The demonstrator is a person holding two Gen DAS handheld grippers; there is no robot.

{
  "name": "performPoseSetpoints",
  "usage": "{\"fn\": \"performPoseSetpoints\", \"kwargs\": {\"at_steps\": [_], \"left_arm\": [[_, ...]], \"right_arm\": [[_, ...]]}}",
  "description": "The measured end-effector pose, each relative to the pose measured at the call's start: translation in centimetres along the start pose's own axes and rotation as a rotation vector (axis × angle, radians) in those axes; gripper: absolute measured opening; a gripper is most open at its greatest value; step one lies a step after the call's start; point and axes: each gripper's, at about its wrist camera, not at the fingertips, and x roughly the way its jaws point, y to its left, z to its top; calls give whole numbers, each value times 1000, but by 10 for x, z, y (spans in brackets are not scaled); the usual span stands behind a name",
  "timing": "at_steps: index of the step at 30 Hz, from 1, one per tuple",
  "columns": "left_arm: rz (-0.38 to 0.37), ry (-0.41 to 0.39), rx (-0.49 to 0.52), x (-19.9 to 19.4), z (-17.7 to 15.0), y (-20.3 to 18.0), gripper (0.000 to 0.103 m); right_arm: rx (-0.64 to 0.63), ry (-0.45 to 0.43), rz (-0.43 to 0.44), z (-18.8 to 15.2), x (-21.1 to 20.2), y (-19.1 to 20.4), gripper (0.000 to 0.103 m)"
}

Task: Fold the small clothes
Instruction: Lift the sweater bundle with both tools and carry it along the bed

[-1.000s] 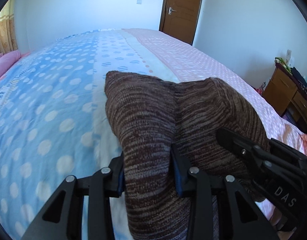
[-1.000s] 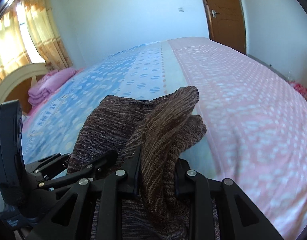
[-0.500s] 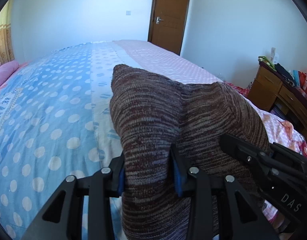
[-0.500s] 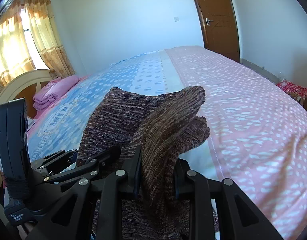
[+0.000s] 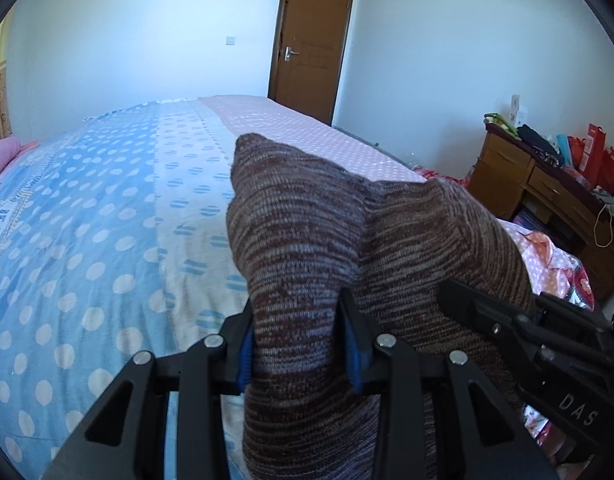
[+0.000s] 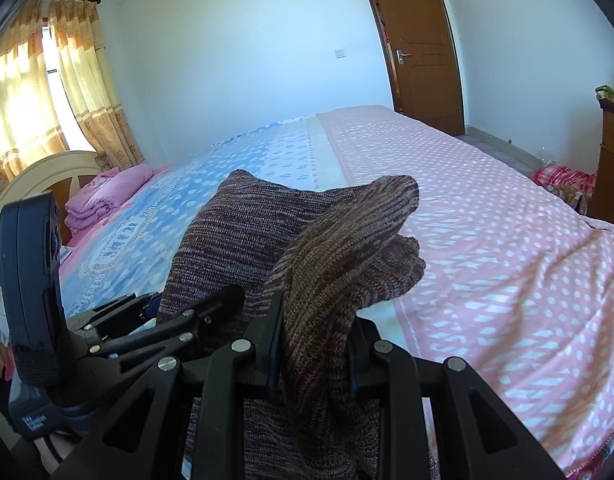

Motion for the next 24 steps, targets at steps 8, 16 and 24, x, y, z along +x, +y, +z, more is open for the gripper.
{"fn": "performPoseSetpoints", "kwargs": {"at_steps": [8,16,24], "left_arm": [[-19,-64,74,2,8,-24,16],[2,51,-53,34,-3,-4,74],[-134,311,-236,86,-26,23,89]], "right_arm": [[37,-12,-3,0,-6,-20,25],[111,37,-29,-11,11,-54,24],[119,46,-23,-16,12,-63,24]]}}
